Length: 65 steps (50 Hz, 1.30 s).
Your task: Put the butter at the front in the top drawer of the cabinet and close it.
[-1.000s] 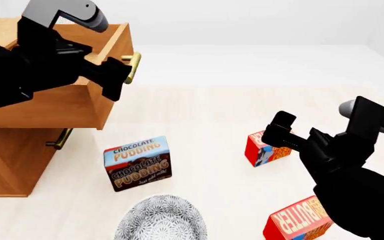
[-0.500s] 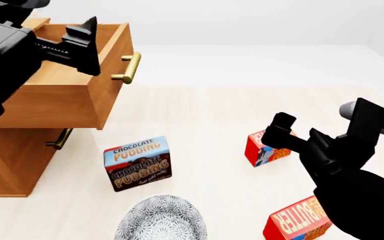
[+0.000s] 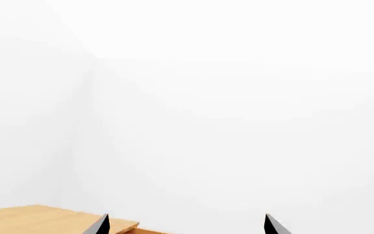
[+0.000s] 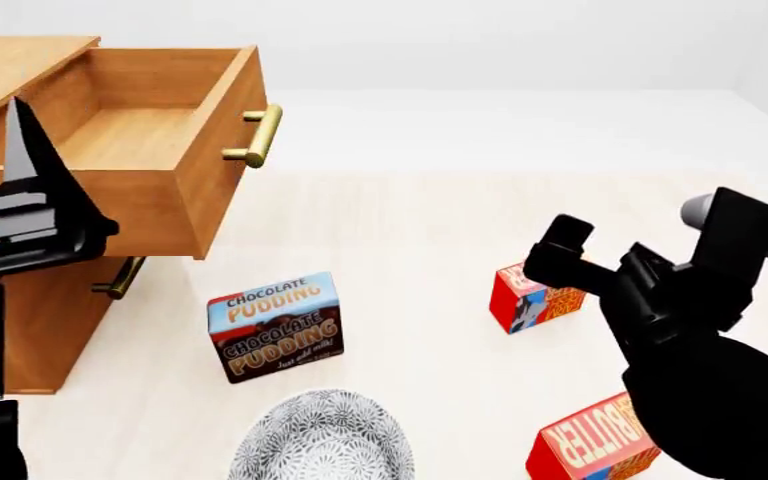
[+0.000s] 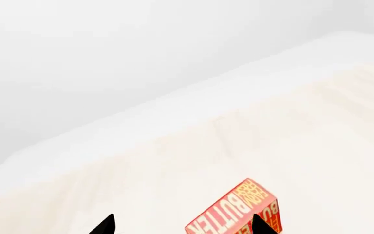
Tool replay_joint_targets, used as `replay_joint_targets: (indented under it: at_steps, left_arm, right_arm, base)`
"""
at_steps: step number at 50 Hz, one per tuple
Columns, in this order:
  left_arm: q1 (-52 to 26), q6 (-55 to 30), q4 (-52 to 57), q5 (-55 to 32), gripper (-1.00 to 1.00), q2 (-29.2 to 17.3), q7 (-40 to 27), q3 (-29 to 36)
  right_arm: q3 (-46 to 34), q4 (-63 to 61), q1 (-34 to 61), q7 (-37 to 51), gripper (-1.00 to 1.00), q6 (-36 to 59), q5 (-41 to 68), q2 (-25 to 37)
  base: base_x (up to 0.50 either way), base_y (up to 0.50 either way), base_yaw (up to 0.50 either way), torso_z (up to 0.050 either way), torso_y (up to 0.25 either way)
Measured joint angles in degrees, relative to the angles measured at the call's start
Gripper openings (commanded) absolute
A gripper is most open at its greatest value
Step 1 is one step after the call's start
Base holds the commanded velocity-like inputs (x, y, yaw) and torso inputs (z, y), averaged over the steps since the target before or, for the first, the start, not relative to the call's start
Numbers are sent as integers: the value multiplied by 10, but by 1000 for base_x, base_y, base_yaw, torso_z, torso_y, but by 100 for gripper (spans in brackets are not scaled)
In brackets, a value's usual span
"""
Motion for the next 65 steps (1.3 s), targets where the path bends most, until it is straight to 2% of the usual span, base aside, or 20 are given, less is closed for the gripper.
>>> replay_joint_targets:
  at_steps: [12, 20, 25, 36, 43, 47, 51, 58, 65]
  left_arm:
    - [100, 132, -27, 87, 100, 49, 29, -7]
    - [134, 197, -44, 108, 100, 66, 50, -12]
    - [144, 226, -54, 115, 100, 74, 59, -16]
    - [148, 266, -78, 127, 100, 84, 67, -23]
    - [146, 283, -89, 133, 100, 86, 72, -26]
    - [144, 288, -95, 135, 100, 84, 74, -28]
    - [143, 293, -101, 138, 100, 82, 76, -30]
    - [135, 292, -113, 141, 100, 80, 74, -32]
    - [130, 285, -121, 152, 100, 79, 66, -32]
  right_arm:
    - [3, -6, 25, 87, 100, 4, 6, -22]
    - [0, 26, 96, 179, 100, 13, 18, -54]
    - [-2, 60, 146, 207, 100, -3, 12, -83]
    - [-26, 208, 256, 200, 100, -92, -69, -142]
    - [-61, 371, 329, 205, 100, -212, -142, -172]
    - [-111, 506, 379, 210, 100, -311, -156, -183]
    - [-196, 645, 431, 208, 100, -414, -121, -190]
    - [-410, 822, 498, 217, 100, -569, 29, -198]
    - [-642, 916, 533, 255, 100, -685, 192, -202]
  base:
    - [0, 0, 0, 0, 0]
    - [0, 0, 0, 0, 0]
    - [0, 0, 0, 0, 0]
    - [0, 0, 0, 0, 0]
    - [0, 0, 0, 0, 0]
    - [0, 0, 0, 0, 0]
    - [0, 0, 0, 0, 0]
    - [0, 0, 0, 0, 0]
    - [0, 0, 0, 0, 0]
